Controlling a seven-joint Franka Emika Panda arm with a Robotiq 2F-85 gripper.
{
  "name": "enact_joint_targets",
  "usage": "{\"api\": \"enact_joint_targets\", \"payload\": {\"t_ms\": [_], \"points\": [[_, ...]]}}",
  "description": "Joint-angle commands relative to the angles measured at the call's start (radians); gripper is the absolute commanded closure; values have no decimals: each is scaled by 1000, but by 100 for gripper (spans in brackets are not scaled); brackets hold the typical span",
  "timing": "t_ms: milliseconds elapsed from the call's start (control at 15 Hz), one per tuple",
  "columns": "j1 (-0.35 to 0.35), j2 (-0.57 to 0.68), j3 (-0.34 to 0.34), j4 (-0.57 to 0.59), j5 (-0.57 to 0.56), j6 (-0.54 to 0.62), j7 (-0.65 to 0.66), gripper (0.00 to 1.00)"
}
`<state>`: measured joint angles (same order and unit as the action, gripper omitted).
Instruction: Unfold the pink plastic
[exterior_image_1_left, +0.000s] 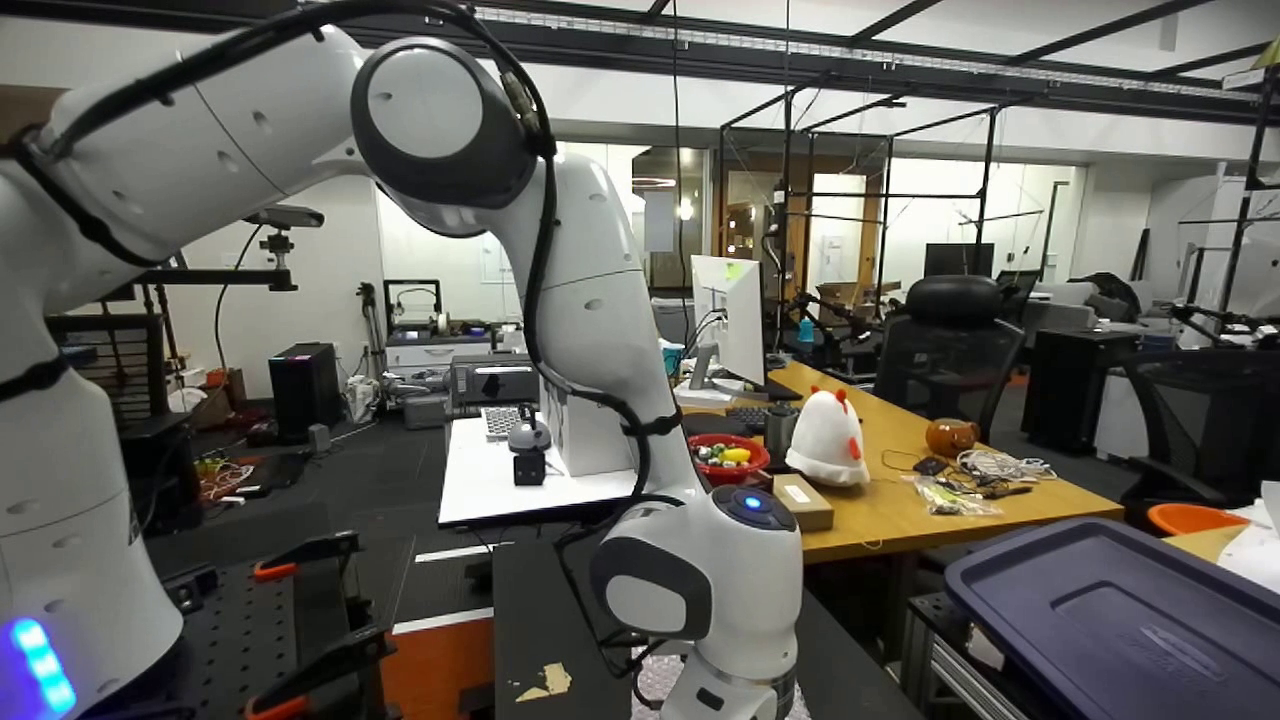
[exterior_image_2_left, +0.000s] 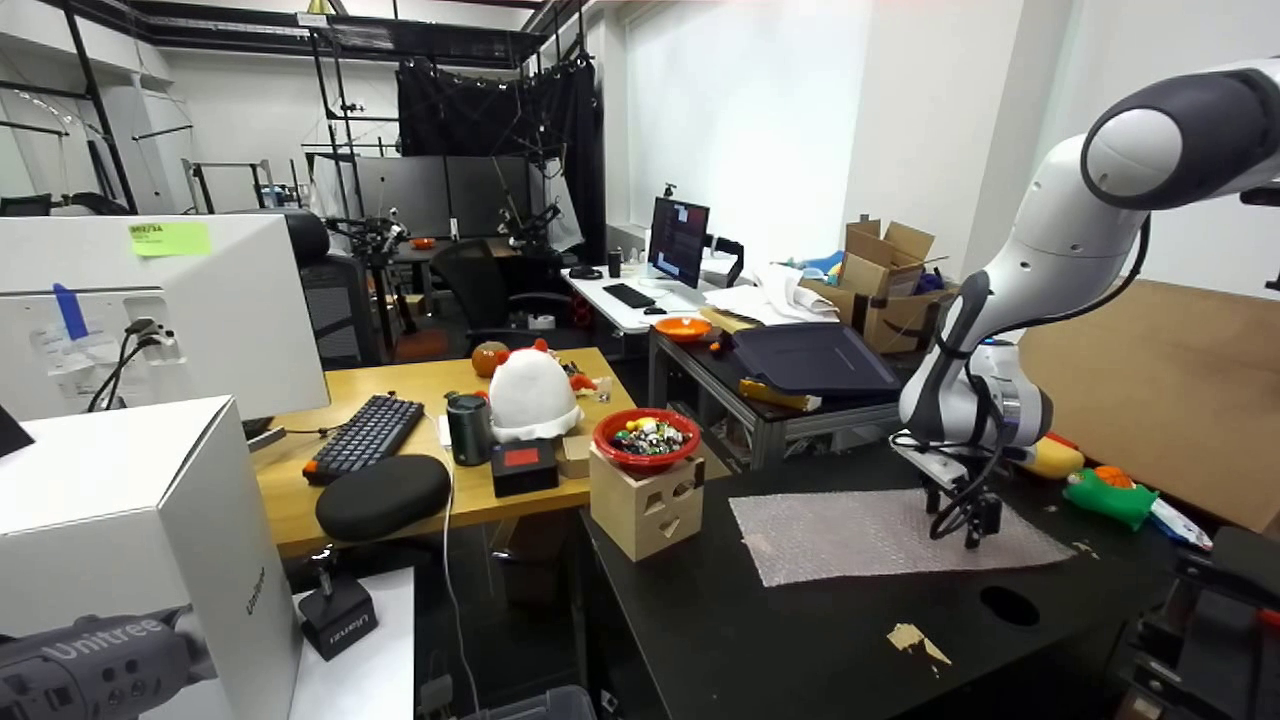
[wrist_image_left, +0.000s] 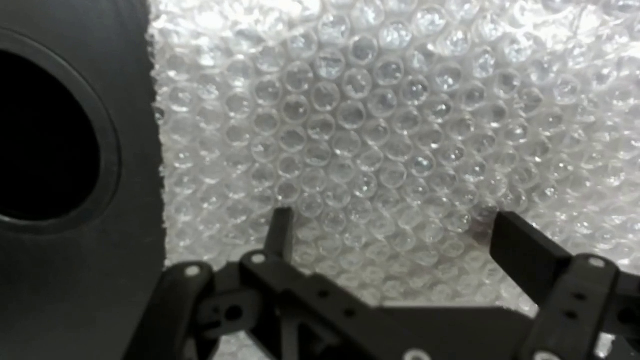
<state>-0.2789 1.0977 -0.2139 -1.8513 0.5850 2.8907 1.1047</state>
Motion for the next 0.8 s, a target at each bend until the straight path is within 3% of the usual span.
{"api": "enact_joint_targets", "payload": {"t_ms": [0, 733], "points": [[10, 25, -19, 31, -44, -9, -15, 0], [12, 27, -64, 48, -165, -11, -87, 0]]}}
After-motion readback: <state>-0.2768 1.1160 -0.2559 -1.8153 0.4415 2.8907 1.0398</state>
